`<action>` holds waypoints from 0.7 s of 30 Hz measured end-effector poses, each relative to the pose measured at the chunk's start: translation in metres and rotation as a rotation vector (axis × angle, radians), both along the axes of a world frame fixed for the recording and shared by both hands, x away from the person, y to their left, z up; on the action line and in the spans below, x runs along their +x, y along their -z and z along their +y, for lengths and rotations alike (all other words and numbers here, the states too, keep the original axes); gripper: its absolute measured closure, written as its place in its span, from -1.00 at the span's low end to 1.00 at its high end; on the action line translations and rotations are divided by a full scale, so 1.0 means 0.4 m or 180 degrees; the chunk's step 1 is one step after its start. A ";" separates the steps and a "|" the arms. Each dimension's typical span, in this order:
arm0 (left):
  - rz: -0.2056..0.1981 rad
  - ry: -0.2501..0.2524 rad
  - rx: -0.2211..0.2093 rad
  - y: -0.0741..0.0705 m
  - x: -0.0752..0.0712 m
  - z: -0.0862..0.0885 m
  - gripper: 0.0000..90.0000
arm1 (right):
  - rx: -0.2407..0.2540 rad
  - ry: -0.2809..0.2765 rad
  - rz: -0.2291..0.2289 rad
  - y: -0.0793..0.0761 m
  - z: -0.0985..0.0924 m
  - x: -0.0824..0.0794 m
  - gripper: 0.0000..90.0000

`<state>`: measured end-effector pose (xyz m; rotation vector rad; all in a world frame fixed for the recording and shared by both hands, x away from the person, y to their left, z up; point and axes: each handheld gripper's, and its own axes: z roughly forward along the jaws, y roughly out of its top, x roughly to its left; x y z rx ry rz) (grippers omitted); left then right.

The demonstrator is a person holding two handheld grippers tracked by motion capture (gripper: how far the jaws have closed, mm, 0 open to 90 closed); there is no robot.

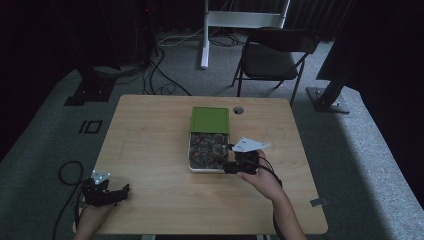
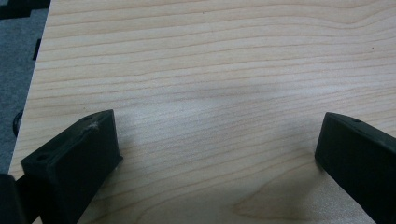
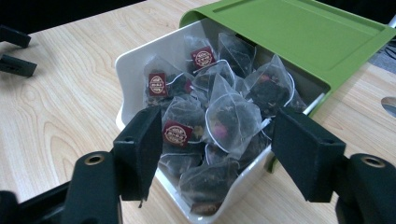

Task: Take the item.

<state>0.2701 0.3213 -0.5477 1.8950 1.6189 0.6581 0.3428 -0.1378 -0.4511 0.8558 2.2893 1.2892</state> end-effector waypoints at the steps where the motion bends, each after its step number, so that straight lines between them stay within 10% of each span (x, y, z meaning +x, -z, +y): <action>1: 0.0000 0.0000 0.0000 0.000 0.000 0.000 -1.00 | 0.0003 0.0003 0.0005 0.001 0.002 0.003 -0.20; 21: 0.0004 0.0004 0.0003 0.000 0.000 0.000 -1.00 | -0.0089 0.0133 0.0107 0.023 0.041 0.047 0.26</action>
